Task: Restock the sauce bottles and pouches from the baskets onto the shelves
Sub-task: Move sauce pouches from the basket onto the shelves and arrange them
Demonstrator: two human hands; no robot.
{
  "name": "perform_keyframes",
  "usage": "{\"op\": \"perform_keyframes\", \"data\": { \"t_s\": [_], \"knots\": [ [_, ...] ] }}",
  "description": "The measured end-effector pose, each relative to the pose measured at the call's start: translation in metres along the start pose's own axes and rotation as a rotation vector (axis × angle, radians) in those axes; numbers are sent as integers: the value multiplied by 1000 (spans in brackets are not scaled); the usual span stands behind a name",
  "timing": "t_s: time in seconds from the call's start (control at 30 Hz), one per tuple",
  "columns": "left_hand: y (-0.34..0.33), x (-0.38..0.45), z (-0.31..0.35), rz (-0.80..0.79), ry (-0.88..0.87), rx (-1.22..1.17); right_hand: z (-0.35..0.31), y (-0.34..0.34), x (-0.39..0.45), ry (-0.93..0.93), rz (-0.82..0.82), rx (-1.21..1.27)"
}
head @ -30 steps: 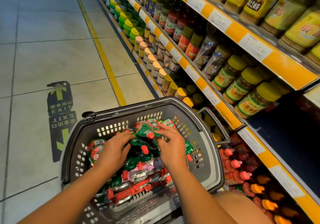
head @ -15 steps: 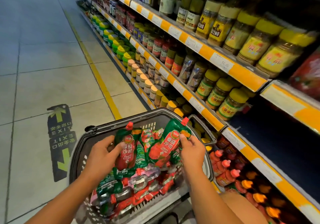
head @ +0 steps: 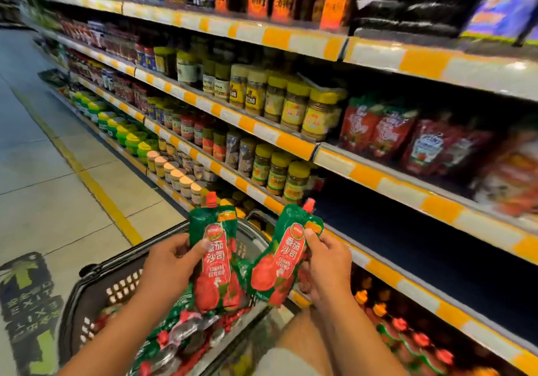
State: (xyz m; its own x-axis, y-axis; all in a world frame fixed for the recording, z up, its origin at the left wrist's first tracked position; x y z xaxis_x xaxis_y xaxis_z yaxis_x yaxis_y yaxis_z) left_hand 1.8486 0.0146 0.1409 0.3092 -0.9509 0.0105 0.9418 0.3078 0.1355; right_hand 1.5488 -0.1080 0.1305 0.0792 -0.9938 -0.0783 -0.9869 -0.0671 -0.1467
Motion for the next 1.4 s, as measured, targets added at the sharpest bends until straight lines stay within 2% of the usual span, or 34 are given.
{"op": "perform_keyframes", "data": {
  "t_s": [0.2, 0.33, 0.5, 0.77, 0.83, 1.07, 1.23, 1.33, 1.4],
  "knots": [
    [-102, 2, 38, -226, 31, -71, -44, 133, -32, 6, 220, 85],
    [-184, -3, 48, -396, 127, -81, -47, 234, -65, -16, 430, 185],
    [-295, -18, 41, -584, 230, -58, -42, 343, -113, -42, 669, 188],
    [-458, -37, 28, -758, 436, 4, -49, 465, -142, 22, 940, 195],
    [-495, -35, 34, -783, 421, 34, -44, 488, -140, 0, 1002, 231],
    [-615, -10, 63, -804, 342, 95, -52, 566, -118, -32, 1090, 171],
    [-682, 6, 80, -779, 299, -3, -73, 599, -114, 26, 1164, 201],
    [-719, 12, 78, -847, 237, -26, -80, 617, -105, 85, 1168, 221],
    [-737, 20, 74, -834, 183, -19, -80, 627, -95, 110, 1133, 235]
  ]
}}
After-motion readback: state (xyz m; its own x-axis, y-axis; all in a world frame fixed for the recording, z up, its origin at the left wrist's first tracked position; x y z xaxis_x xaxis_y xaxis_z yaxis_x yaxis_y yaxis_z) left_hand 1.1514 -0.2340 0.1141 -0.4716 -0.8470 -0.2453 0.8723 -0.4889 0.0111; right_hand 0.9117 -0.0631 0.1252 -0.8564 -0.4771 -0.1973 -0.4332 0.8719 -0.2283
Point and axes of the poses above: each hand's wrist, its own x-axis towards the middle knuckle, its own y-axis out of the back of the hand, z = x × y, the point moved 9 cm from there along x, towards the middle knuckle, and after that the axes turned 11 degrees about -z, right-handed, at the moved point
